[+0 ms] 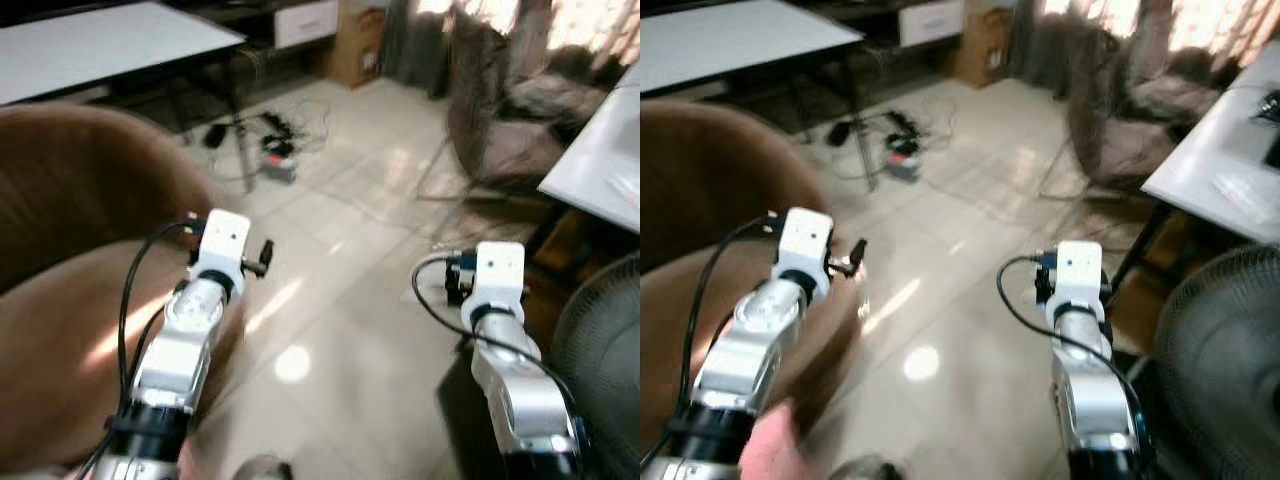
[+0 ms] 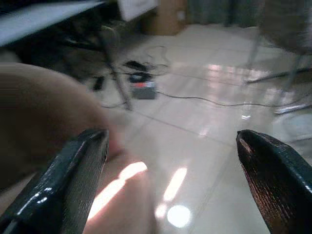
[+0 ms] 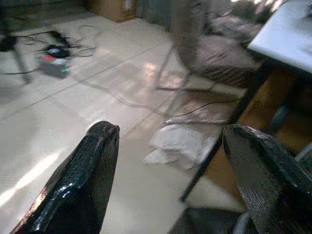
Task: Move the pillow to the sofa from floor
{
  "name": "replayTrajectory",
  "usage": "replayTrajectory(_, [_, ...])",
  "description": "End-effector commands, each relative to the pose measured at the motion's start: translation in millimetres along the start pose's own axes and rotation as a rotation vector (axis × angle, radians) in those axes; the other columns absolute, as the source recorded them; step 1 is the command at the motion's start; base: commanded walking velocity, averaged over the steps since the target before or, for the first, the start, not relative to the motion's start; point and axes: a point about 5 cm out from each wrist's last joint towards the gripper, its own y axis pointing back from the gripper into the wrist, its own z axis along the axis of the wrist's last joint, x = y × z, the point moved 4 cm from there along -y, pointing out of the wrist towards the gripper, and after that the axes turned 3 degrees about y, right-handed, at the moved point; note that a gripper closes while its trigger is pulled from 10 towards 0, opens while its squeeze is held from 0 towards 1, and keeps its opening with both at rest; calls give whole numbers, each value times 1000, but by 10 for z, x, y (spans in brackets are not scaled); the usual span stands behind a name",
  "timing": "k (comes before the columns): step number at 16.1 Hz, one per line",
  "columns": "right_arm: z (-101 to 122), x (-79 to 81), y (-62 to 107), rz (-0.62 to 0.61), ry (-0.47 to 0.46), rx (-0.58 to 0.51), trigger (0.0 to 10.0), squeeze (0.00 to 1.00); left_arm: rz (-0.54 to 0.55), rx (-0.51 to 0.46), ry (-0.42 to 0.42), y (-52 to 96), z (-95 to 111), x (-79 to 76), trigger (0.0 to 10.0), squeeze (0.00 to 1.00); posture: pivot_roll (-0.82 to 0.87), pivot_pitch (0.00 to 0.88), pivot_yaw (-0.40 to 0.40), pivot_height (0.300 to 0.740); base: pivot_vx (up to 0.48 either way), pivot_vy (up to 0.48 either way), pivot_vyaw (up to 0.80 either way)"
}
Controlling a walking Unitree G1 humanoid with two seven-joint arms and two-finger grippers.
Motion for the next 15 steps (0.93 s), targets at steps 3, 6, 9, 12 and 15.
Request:
replayTrajectory(3, [-18,-40,15,2,-34,6,10000,0,-9,-21,-23,-15,52,-21,10000,0,-41,0,19,740,0,0,0])
replayTrajectory(6, [-29,-37,18,4,-39,4,10000,0,-17,-14,-45,-31,50,-29,10000,0,-42,0,24,740,0,0,0])
replayTrajectory(9, [-49,-39,25,10,-39,7,10000,0,-36,-21,-41,-25,50,-55,10000,0,-43,0,26,740,0,0,0])
replayTrajectory(12, [-38,-6,41,46,-20,-6,10000,0,-43,-30,-46,-12,39,-73,10000,0,-44,0,27,740,0,0,0])
replayTrajectory(15, [-34,116,69,125,21,-19,10000,0,-48,-39,-82,-4,49,-81,10000,0,-42,0,27,740,0,0,533])
